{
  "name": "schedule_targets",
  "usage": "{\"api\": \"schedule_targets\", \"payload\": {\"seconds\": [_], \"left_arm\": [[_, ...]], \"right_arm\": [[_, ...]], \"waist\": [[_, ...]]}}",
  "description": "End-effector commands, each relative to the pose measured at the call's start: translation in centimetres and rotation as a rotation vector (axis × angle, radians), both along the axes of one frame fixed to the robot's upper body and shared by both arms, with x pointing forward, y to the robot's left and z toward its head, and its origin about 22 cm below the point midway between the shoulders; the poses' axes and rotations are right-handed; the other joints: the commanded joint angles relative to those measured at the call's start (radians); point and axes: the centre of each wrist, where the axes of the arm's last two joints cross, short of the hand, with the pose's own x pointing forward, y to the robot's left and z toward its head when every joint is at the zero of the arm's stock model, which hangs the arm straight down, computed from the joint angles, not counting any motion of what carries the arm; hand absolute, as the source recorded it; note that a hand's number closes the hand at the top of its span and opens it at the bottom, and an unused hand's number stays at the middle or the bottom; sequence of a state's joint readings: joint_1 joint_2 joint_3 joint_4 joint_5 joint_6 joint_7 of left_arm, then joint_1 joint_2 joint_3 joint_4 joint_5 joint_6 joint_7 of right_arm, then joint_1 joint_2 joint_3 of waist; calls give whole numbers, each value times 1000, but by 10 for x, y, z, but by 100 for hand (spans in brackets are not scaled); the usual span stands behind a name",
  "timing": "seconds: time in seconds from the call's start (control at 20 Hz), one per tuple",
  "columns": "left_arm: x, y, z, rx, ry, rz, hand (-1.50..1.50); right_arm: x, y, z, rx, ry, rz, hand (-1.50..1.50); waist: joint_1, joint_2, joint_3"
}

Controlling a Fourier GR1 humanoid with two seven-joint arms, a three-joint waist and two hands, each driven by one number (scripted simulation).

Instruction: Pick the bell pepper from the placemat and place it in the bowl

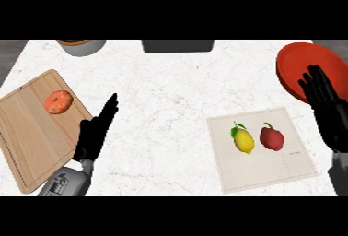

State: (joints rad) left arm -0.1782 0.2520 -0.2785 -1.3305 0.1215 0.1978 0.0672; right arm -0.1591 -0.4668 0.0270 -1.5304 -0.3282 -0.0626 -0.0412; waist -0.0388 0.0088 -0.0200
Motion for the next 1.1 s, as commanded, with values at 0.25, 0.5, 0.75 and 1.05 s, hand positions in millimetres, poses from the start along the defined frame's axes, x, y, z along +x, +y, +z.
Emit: {"api": "schedule_targets", "payload": {"seconds": [0.25, 0.5, 0.75, 1.05], "left_arm": [[12, -8, 34, -44, -237, 61, 0], [8, 9, 32, -64, -179, 79, 0], [0, 0, 27, -87, -197, 60, 0], [3, -9, 51, -91, -206, 68, 0]], "right_arm": [[-32, 44, -61, -353, 217, -227, 150], [-46, 37, -75, -376, -136, -699, -150], [-76, 112, -89, -412, -376, -724, -150], [-90, 96, -71, -561, -279, -842, -150]], "waist": [[49, -13, 16], [8, -22, 23], [28, -14, 19], [25, -13, 14]]}}
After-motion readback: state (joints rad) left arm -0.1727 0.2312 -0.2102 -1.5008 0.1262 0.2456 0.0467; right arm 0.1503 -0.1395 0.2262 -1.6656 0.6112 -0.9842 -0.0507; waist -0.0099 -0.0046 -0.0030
